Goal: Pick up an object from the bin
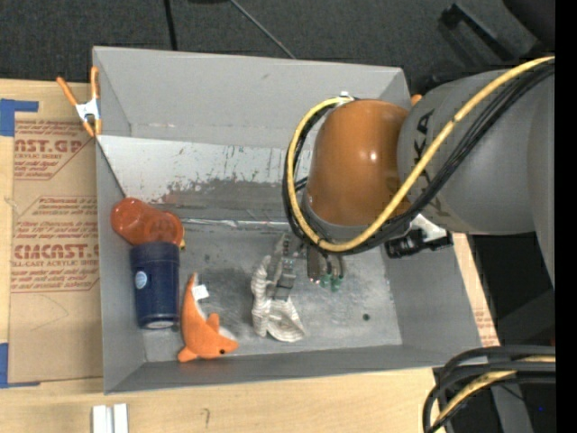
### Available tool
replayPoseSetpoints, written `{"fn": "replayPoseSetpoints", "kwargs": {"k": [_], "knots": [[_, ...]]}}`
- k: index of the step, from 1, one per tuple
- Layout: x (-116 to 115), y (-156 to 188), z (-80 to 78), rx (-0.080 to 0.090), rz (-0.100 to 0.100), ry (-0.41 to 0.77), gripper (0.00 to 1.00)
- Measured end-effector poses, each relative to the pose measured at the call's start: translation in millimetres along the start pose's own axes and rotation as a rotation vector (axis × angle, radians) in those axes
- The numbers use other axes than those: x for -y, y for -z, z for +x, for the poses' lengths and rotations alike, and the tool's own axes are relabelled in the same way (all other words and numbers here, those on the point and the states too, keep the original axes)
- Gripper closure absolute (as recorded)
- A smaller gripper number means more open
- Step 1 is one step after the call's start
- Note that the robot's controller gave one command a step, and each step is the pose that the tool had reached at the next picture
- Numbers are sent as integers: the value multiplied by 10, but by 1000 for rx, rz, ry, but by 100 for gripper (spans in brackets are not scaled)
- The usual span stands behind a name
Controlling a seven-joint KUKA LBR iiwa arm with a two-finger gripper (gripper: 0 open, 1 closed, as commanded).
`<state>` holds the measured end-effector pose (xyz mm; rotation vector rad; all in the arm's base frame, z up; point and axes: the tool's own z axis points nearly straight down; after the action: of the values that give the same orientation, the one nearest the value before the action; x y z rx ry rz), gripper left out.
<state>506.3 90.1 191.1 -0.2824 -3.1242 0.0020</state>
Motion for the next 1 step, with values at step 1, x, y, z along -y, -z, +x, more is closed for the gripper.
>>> {"fn": "replayPoseSetpoints", "kwargs": {"k": [1], "knots": [[-2,182,-28,12,-5,3,100]]}}
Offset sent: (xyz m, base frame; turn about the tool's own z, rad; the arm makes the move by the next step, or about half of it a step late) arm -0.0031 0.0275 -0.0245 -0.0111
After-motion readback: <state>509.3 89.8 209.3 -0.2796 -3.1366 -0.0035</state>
